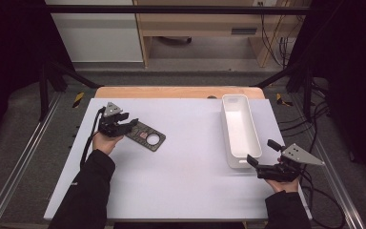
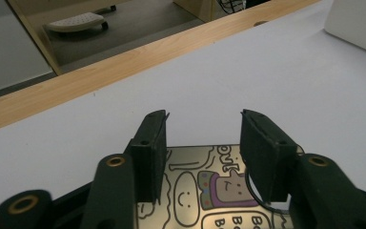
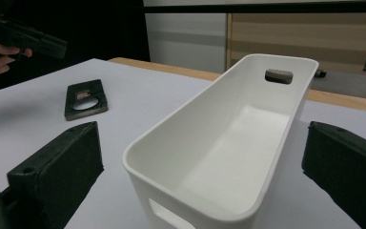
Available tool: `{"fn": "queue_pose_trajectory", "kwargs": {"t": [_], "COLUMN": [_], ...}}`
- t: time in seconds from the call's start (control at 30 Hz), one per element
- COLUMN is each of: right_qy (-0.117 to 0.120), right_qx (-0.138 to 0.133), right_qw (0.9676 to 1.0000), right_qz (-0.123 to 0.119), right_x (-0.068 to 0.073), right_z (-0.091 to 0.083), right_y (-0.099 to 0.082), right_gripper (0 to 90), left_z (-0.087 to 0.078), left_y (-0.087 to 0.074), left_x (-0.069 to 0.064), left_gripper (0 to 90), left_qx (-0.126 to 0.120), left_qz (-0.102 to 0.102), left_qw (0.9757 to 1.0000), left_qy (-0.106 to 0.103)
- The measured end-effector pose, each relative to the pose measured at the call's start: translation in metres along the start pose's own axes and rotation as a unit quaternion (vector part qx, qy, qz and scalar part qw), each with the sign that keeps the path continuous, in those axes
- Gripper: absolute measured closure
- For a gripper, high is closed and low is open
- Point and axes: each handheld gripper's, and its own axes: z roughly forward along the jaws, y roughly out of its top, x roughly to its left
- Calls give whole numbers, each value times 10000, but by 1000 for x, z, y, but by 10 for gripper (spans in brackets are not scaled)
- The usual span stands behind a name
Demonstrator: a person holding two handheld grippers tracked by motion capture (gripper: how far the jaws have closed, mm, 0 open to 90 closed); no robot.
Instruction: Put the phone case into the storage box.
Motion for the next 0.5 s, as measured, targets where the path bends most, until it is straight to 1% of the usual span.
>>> {"fn": "queue_pose_trajectory", "kwargs": {"t": [0.07, 0.23, 0.3, 0.4, 0.43, 0.47, 0.5], "right_qy": [-4, -8, -10, -8, -7, -6, -6], "right_qx": [3, 5, 5, 0, -4, -4, -4], "right_qw": [10000, 10000, 10000, 10000, 10000, 10000, 10000], "right_qz": [-1, -12, -11, -16, -15, -6, -6], "right_x": [0, 0, 0, 0, 0, 0, 0], "right_z": [0, 0, 0, 0, 0, 0, 0], "right_y": [0, 0, 0, 0, 0, 0, 0], "right_gripper": [1, 1, 1, 1, 1, 1, 1], "left_z": [4, 16, 20, 28, 32, 32, 35], "left_y": [0, 3, 5, 6, 6, 6, 6], "left_x": [0, 1, 0, 1, 2, 2, 2], "left_gripper": [578, 662, 700, 767, 782, 803, 803], "left_qx": [-27, 36, 23, 20, 1, 1, 44], "left_qz": [-21, -30, -48, -114, -191, -191, -202], "left_qw": [10000, 9999, 9998, 9997, 9995, 9995, 9994], "left_qy": [41, 112, 181, 237, 270, 270, 282]}}
